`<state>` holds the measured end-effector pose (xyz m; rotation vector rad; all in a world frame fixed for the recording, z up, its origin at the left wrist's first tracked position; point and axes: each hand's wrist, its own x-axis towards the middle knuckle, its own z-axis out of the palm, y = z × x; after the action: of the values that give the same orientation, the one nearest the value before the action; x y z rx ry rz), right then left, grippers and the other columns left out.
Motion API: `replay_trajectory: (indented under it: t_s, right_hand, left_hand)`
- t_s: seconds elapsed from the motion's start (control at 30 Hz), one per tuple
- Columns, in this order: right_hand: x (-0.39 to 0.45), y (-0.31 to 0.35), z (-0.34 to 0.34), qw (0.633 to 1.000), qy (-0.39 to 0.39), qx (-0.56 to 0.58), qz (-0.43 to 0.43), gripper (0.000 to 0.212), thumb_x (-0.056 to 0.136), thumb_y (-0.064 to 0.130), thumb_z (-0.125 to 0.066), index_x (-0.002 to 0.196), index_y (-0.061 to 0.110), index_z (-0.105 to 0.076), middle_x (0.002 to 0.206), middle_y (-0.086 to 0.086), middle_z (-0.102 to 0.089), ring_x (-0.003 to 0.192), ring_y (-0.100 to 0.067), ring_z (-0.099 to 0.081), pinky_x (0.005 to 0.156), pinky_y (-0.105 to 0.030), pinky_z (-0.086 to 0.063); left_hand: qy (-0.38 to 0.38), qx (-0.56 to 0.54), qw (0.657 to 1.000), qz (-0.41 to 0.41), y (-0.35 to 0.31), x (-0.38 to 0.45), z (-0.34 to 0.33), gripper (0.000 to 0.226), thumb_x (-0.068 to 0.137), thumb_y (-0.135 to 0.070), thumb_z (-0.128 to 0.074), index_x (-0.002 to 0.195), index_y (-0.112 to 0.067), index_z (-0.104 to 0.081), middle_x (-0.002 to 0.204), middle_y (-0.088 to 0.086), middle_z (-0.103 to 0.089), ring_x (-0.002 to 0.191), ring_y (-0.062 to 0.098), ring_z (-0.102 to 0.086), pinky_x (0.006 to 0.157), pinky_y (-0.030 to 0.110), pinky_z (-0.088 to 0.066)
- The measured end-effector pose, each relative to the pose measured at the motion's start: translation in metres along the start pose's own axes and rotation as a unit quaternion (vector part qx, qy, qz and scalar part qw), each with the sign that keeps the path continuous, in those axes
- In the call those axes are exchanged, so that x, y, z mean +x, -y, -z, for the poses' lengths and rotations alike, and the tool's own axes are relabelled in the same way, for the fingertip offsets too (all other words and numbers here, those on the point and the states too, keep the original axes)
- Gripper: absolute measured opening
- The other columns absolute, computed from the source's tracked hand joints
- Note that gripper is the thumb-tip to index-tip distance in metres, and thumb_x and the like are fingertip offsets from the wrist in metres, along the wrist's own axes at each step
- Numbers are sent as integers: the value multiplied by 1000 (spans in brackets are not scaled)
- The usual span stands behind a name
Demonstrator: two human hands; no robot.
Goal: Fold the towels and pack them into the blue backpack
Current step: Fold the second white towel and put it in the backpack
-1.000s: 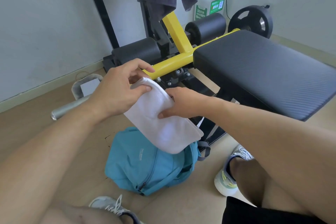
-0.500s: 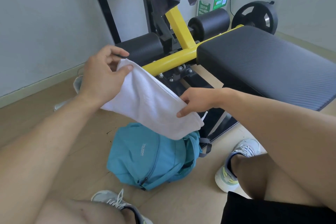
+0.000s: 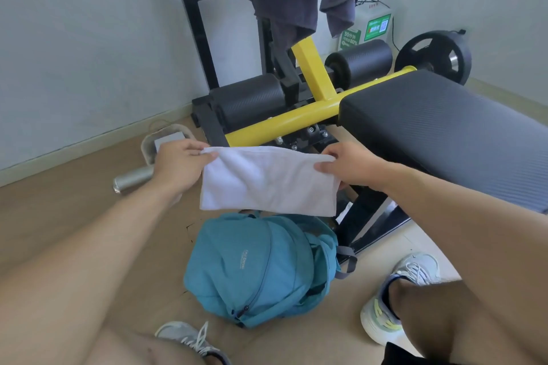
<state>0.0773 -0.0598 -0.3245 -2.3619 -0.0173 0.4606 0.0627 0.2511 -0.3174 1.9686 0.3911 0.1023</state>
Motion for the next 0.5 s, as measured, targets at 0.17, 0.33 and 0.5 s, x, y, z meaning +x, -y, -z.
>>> replay_trajectory:
  t_s: [0.17,0.33,0.5]
  right_hand:
    - [-5,20,-9,995,-4,95,-32,16,95,27,-70,106,16,-68,99,-3,-73,88,-17,-73,63,-25,-61]
    - [-8,37,-27,986,-39,159,-34,17,92,26,-75,103,14,-70,100,-9,-73,90,-24,-72,76,-38,-64]
    - [-9,39,-39,985,-74,155,-9,13,87,29,-78,96,22,-72,88,0,-73,79,-16,-70,78,-41,-64]
  left_hand:
    - [37,41,998,-36,-9,-8,-24,13,86,-21,-80,97,-19,-75,98,4,-76,97,20,-72,90,38,-58]
    - [103,62,989,-90,-21,-27,-52,22,83,-24,-83,99,-33,-69,93,1,-78,85,18,-72,85,46,-61]
    - [105,56,986,-114,-26,-40,-72,35,79,-21,-86,107,-33,-69,87,-7,-78,83,17,-73,83,48,-61]
